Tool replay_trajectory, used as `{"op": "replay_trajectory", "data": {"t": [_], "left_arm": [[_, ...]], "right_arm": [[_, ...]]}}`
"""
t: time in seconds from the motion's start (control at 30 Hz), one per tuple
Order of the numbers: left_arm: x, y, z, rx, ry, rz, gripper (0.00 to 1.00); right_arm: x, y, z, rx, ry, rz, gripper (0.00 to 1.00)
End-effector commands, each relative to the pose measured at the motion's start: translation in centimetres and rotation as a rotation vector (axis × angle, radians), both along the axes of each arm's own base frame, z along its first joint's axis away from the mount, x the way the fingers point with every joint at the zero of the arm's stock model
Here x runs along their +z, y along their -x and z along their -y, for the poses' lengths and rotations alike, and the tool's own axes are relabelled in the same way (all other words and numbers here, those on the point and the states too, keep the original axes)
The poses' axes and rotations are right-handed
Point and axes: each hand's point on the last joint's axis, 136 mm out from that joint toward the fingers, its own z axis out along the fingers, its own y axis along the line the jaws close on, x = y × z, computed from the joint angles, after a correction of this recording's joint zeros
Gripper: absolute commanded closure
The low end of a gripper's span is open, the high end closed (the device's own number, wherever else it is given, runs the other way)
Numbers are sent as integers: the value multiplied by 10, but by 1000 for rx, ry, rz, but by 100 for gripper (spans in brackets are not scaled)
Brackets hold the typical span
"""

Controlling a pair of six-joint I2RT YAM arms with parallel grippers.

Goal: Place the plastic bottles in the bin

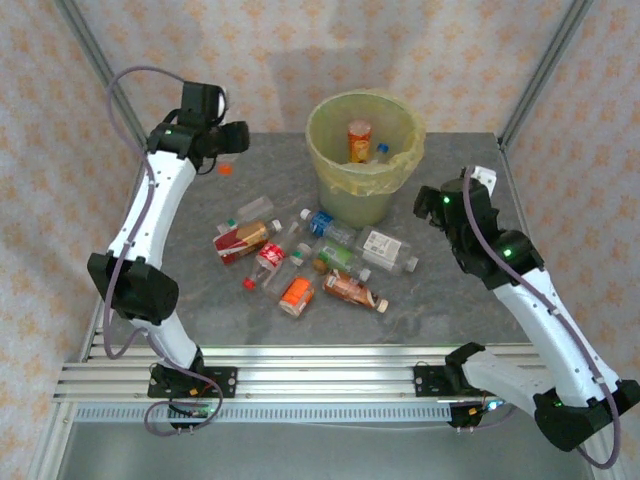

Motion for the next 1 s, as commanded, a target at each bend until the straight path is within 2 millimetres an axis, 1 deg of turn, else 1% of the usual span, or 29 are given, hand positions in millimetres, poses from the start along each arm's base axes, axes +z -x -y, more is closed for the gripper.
{"op": "replay_trajectory", "data": {"t": [0.0,0.1,0.2,0.3,0.37,0.4,0.53,0.63,0.7,0.77,0.87,0.97], "left_arm": [[41,-3,43,-73,115,122,38],[72,-3,86,-157,185,204,38],[101,-6,124,-228,236,292,38],[120,-13,154,-275,258,347,37],[129,-20,167,-284,266,385,38],[121,-31,177,-290,268,386,37],[122,-52,201,-313,289,435,38],[113,-66,215,-327,287,433,37],[100,-71,222,-332,277,404,37],[80,-76,228,-332,251,362,36],[55,-82,230,-313,205,317,35],[38,-85,229,-300,175,287,34]], "right_arm": [[-8,3,8,-60,-11,20,1],[-20,4,11,-74,-8,16,1],[-30,4,11,-82,-8,6,1],[-37,4,11,-87,-18,-3,1],[-40,5,11,-90,-26,-7,1],[-42,6,10,-89,-30,-10,1],[-49,10,11,-87,-45,-14,1],[-51,15,12,-86,-54,-15,1],[-52,17,13,-90,-55,-16,1],[-52,19,15,-97,-51,-19,1],[-51,20,17,-103,-48,-16,1],[-52,21,16,-100,-51,-20,1]]}}
